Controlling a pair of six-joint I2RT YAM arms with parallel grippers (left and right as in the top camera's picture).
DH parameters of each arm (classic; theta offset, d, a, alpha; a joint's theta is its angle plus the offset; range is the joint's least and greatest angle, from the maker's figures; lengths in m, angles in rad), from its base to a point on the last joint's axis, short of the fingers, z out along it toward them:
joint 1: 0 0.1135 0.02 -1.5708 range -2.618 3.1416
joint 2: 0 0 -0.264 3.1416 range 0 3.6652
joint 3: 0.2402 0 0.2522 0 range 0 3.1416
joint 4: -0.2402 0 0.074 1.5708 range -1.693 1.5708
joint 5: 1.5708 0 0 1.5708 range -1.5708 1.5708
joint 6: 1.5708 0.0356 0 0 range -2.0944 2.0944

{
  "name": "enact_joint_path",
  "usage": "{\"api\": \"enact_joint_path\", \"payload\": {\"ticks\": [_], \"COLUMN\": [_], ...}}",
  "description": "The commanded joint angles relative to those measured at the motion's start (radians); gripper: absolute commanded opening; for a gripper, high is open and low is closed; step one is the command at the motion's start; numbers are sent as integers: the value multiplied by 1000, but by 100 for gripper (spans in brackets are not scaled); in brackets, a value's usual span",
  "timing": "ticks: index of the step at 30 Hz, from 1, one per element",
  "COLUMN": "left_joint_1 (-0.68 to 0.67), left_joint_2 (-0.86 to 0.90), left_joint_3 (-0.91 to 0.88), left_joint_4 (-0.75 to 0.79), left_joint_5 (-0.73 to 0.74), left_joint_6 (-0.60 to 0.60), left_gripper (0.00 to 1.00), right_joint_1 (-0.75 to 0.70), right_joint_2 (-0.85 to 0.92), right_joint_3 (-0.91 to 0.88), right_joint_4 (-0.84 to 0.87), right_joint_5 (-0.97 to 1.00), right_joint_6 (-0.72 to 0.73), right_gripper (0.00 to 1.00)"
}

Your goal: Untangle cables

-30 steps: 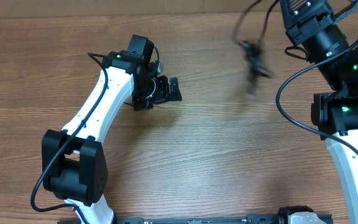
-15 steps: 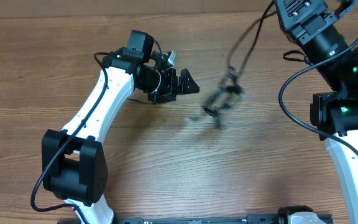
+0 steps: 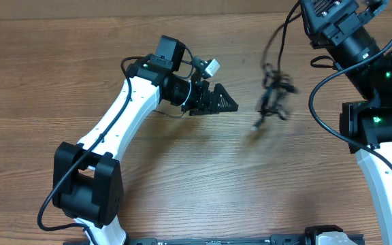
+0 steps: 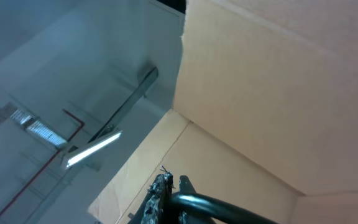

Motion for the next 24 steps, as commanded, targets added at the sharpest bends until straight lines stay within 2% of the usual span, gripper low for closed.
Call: {"api": "enact_joint_path", "payload": {"ticks": [1, 4, 8, 11, 17, 21, 24], "left_joint_1": [0, 0, 1, -5, -20, -19, -19], "left_joint_2": [7, 7, 7, 7, 7, 7, 7], "left_joint_3": [-4, -4, -4, -4, -3, -3, -4], "left_joint_4": [4, 4, 7, 20, 26, 29, 34], "left_joint_5": [54, 22, 66, 124, 108, -1, -220], "left_joint_6": [48, 36, 45, 101, 176, 164, 48], "left_gripper": [87, 88, 91, 92, 91, 85, 82], "right_joint_1": [5, 5, 6, 13, 57, 69, 86], "right_joint_2": [-12, 0, 17, 35, 79, 101, 122], "right_joint_3": [36, 36, 36, 36, 36, 35, 35], "right_joint_4": [2, 0, -45, -110, -139, -192, -194], "right_joint_5": [-13, -30, -53, -55, -55, -60, -96], "right_joint_6": [8, 1, 1, 1, 1, 1, 1], "right_gripper": [4, 4, 4, 4, 4, 4, 4]}}
